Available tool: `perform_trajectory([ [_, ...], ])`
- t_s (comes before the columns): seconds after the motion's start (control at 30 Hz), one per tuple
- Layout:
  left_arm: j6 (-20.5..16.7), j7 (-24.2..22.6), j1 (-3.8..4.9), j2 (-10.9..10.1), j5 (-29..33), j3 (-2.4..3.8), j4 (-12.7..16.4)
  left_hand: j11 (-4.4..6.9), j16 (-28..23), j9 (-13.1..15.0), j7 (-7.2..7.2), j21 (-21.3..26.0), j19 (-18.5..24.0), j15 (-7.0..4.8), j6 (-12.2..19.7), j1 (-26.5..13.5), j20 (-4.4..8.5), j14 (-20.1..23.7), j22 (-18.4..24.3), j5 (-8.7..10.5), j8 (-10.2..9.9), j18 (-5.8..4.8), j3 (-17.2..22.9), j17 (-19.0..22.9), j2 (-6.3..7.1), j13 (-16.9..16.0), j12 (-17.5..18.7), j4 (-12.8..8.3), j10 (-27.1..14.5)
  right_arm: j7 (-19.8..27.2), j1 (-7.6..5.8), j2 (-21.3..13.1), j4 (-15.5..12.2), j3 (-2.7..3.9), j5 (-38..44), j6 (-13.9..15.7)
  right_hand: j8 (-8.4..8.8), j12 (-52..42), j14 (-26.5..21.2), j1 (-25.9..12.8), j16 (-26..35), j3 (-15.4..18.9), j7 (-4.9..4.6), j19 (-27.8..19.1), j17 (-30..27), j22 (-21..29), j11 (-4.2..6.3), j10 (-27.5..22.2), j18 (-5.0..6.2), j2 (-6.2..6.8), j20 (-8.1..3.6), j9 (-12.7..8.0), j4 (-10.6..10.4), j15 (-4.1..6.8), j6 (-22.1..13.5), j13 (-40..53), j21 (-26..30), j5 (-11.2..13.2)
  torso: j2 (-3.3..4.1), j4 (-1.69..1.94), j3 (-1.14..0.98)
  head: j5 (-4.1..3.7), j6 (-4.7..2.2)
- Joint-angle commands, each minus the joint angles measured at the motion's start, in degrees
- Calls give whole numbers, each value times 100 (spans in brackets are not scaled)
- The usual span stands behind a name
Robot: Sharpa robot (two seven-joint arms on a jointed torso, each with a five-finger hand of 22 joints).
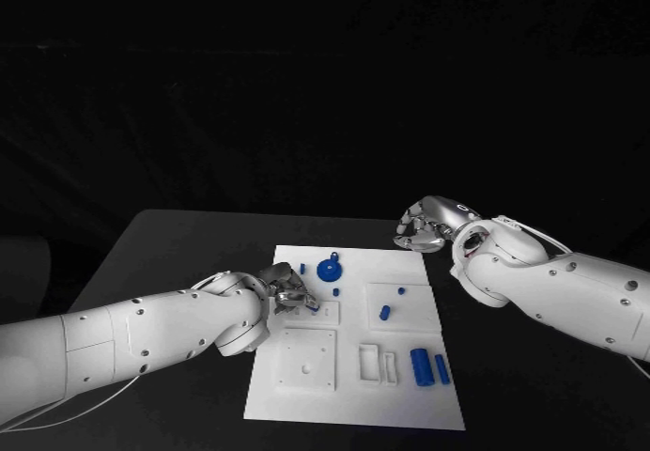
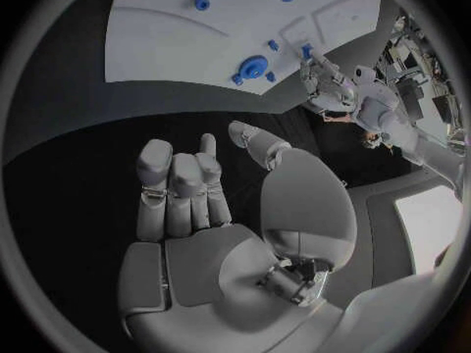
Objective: Assemble the parts on the task board
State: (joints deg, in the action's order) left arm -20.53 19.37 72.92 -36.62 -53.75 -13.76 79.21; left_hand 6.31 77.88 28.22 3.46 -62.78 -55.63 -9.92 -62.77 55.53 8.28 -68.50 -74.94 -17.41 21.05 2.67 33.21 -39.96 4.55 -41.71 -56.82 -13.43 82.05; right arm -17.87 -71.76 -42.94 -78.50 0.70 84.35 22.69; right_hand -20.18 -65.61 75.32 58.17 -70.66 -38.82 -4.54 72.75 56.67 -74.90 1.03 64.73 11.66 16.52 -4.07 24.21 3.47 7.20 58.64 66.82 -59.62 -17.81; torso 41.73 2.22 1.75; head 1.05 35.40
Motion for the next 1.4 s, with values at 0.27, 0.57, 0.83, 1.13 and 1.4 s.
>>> perform_trajectory([
  [0.27,2,16,-54,40,-168,7,-44,143,62,1894,-493,-58,-44,-358,-917,-12,778,-239,-23,-59,44,106,3,11,-74,-24,-52,8,-126,42,-3,-8,-24,4,17,-12,26,25,-11,60,25,29,-73,-18,4,-18,8,-37,334,-7,-28,-6,-5,5,25,-6,38,-40,-4,6,0,-13,26],
  [0.57,135,41,-60,39,-272,7,-26,158,95,1930,-511,-88,-41,-366,-972,-35,776,-245,-14,-60,80,119,-9,19,-55,-42,-93,-1,-129,37,-3,-17,-32,4,16,-24,26,25,-11,59,26,33,-73,-19,4,-18,8,-38,334,-6,-28,-6,-9,5,26,-6,39,-54,-7,9,1,-16,39],
  [0.83,314,25,-64,35,-304,7,-1,187,170,1997,-547,-137,-26,-382,-1070,-61,770,-254,7,-176,172,139,-28,31,1,-59,-163,-32,-127,36,-3,-16,-30,4,17,-35,27,25,-11,56,27,37,-74,-19,4,-18,8,-38,334,-6,-27,-6,-12,5,25,-7,40,-63,-7,9,-1,-10,51],
  [1.13,377,7,-66,38,-294,7,15,202,247,2055,-567,-187,-2,-383,-1121,-107,764,-253,35,-394,255,152,-46,48,13,-64,-236,-39,-121,32,-3,-18,-27,4,17,-48,29,27,-12,54,30,44,-74,-21,5,-19,8,-40,334,-8,-27,-7,-20,4,24,-7,43,-102,-6,8,0,-11,56],
  [1.4,454,1,-66,45,-290,8,16,207,287,2073,-574,-207,11,-381,-1135,-161,760,-251,50,-414,287,154,-55,53,-38,-66,-274,1,-118,33,-3,-16,-26,4,15,-56,30,28,-13,53,32,49,-74,-22,5,-20,8,-42,334,-10,-26,-7,-26,4,25,-8,45,-138,-5,11,0,-16,47],
])
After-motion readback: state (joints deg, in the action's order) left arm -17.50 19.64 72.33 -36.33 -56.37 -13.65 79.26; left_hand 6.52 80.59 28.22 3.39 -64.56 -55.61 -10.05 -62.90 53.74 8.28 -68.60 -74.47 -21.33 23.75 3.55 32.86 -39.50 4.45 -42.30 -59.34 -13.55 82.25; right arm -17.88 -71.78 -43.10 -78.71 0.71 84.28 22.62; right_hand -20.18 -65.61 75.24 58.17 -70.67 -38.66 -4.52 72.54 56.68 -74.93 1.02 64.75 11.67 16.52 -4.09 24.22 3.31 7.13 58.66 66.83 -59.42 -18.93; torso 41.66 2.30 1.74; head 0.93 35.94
